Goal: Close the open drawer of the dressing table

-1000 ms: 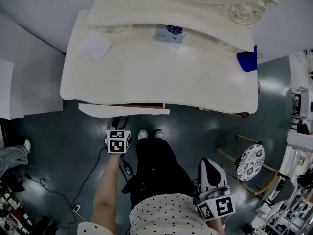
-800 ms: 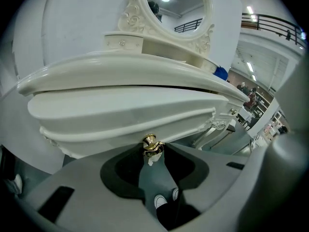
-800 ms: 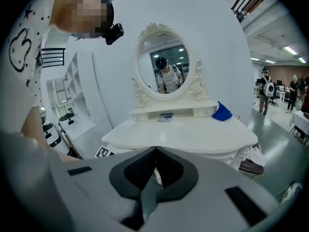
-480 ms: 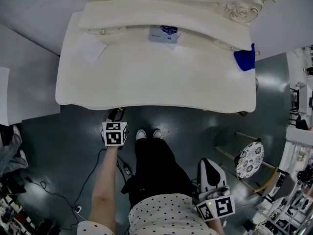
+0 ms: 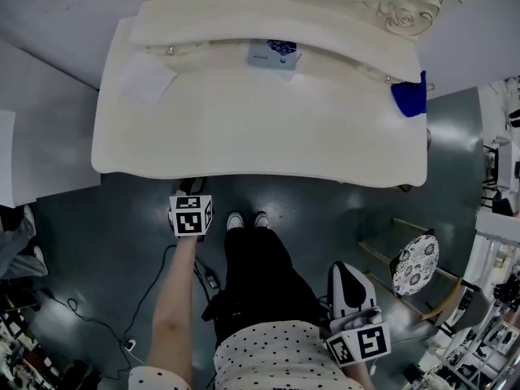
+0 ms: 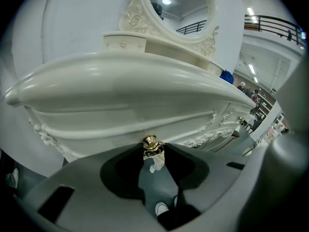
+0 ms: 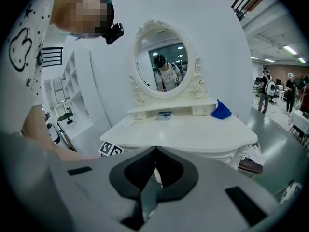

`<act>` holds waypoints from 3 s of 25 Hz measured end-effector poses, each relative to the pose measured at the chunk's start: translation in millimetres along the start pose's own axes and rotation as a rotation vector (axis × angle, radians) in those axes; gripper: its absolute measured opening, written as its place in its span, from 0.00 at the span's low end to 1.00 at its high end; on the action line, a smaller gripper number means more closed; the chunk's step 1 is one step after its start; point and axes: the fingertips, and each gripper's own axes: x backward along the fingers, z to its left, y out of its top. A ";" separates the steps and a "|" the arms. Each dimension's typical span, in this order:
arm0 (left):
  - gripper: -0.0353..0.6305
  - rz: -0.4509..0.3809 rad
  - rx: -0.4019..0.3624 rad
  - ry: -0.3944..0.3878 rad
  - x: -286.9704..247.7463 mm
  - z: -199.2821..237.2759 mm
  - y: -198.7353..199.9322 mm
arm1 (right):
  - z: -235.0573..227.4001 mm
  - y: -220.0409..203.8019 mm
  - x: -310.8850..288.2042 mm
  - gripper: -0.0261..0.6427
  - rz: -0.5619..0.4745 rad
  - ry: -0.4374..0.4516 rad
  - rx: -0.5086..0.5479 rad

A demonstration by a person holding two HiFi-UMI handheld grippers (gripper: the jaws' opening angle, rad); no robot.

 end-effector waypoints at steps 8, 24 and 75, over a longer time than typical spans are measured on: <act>0.27 -0.019 0.025 -0.002 1.0 -0.3 0.3 | 2.0 -0.3 2.5 0.05 -0.004 0.010 0.004; 0.07 -0.256 0.039 0.059 97.7 -6.3 34.4 | 15.7 8.7 13.3 0.05 -0.082 0.074 0.040; 0.07 -0.935 -0.140 -0.016 414.2 -152.4 162.3 | 46.9 117.4 63.0 0.05 -0.443 0.202 0.123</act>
